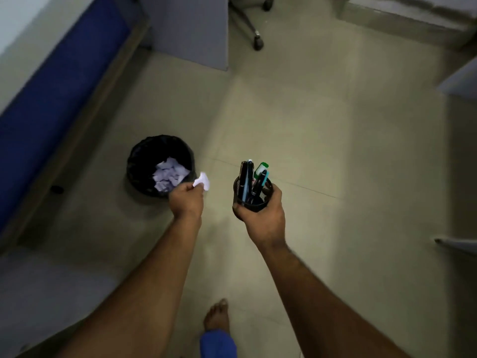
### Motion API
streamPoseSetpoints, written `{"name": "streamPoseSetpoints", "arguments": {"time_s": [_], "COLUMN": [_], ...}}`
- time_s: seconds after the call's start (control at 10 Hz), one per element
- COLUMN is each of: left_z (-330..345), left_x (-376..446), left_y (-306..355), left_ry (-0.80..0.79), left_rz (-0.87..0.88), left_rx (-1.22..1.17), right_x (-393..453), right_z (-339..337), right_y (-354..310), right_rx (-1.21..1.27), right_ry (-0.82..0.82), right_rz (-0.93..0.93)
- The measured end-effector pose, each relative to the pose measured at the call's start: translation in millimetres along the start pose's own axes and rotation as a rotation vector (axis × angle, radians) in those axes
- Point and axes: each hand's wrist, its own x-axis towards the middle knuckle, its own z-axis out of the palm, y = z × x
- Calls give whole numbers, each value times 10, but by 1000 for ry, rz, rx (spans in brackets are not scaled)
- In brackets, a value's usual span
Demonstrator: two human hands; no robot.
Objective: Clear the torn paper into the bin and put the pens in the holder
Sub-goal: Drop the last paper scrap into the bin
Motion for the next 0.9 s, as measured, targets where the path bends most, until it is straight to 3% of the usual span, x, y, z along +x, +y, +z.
{"name": "streamPoseSetpoints", "arguments": {"time_s": [0.2,0.4,0.6,0.9], "left_z": [-291,-447,-520,-887], "left_x": [1250,1921,1783,369], "left_y": [-105,-256,-197,1434], "left_ry": [78,-7,61,81], "left_rz": [-141,-323,-199,83], "left_rx": [76,196,284,29], "right_x": [330,703,653,99], "right_z": [846,1459,1636,1065], "right_y": [-22,33,-188,-1609], "right_rx": [24,-2,-22,36], "right_ry": [-90,-160,-177,-198], "right_rz": [13,-57,-68,-183]}}
